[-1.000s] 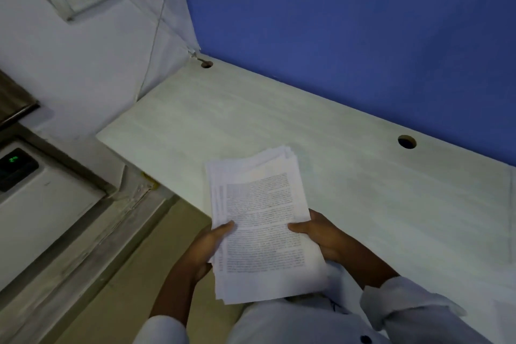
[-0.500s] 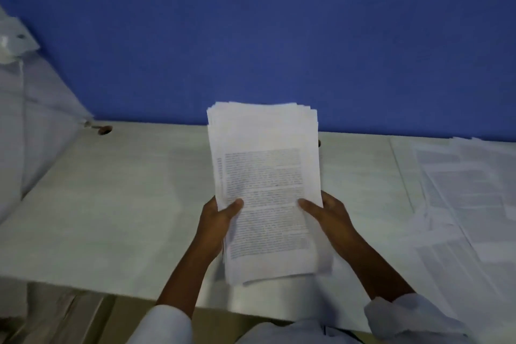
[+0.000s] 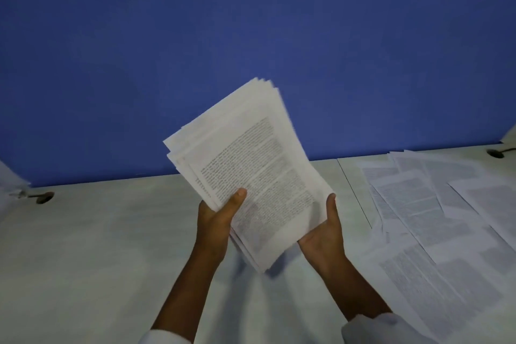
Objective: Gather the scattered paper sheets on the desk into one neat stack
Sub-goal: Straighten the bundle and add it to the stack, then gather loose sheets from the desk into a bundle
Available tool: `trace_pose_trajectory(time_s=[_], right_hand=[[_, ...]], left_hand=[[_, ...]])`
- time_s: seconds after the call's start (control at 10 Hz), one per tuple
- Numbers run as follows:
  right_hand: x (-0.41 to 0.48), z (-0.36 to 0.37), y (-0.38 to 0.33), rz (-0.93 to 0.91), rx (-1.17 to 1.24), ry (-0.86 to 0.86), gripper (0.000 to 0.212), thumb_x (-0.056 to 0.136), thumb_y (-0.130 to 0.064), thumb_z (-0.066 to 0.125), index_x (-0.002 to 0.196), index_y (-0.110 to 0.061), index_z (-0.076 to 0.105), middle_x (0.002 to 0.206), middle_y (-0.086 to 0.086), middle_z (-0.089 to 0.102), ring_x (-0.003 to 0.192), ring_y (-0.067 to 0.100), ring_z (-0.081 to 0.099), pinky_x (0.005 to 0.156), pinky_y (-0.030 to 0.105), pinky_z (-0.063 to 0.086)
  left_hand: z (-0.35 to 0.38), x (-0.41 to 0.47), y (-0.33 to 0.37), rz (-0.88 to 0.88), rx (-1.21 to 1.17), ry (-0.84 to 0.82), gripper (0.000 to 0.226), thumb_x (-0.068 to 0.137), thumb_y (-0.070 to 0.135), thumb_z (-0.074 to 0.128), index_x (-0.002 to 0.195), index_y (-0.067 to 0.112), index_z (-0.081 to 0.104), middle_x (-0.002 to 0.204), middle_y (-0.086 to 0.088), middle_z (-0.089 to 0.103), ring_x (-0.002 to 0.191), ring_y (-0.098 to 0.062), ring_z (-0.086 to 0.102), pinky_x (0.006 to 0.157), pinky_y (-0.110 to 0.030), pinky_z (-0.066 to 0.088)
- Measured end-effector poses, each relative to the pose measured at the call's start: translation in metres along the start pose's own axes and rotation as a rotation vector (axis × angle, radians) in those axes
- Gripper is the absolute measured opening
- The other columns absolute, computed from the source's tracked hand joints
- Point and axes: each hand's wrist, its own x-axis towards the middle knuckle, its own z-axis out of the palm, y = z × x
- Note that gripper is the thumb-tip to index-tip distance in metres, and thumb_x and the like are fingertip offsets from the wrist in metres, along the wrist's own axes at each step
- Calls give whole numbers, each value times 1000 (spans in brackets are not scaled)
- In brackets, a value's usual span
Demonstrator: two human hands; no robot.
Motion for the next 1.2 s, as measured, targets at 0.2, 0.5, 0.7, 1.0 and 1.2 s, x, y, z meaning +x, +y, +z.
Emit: trace_pose_trajectory(time_s=[0.2, 0.5, 0.7, 1.0, 1.2], right_hand=[[1, -36, 4, 134, -49, -32, 58, 79, -58, 65, 119, -17, 61, 114, 10, 66, 104, 29, 63, 91, 47, 51], [-17, -135, 23, 305, -263, 148, 36, 86, -12, 68, 121, 0, 64, 117, 21, 68, 98, 35, 67, 69, 39, 59], [-32, -160, 14, 296, -465, 204, 33, 86, -11, 68, 118, -7, 65, 115, 21, 67, 99, 37, 66, 73, 39, 58], [-33, -203, -27, 223, -365, 440, 14, 89, -12, 67, 97, -2, 68, 97, 15, 72, 90, 30, 70, 73, 39, 58], [-8, -226, -75, 208, -445, 350, 16, 90, -13, 65, 101, -2, 69, 101, 18, 71, 90, 32, 68, 77, 42, 58]], left_hand=[[-16, 2, -53, -213, -31, 181, 36, 85, 6, 71, 115, 25, 66, 113, 4, 72, 104, -17, 68, 86, -33, 55], [-34, -3, -145, -748, -71, 78, 40, 88, 11, 69, 126, 8, 61, 127, -16, 64, 114, -34, 63, 103, -56, 44], [-13, 6, -176, -773, 234, 265, 41, 85, 18, 71, 119, -4, 63, 117, -14, 66, 100, -28, 65, 92, -37, 51], [60, -7, -166, -380, 654, 302, 39, 89, 14, 61, 128, 6, 56, 128, -5, 57, 116, -25, 56, 100, -32, 43], [130, -15, -195, -411, 570, 116, 13, 85, 19, 62, 88, 31, 63, 101, 6, 66, 95, -22, 66, 90, -47, 55]])
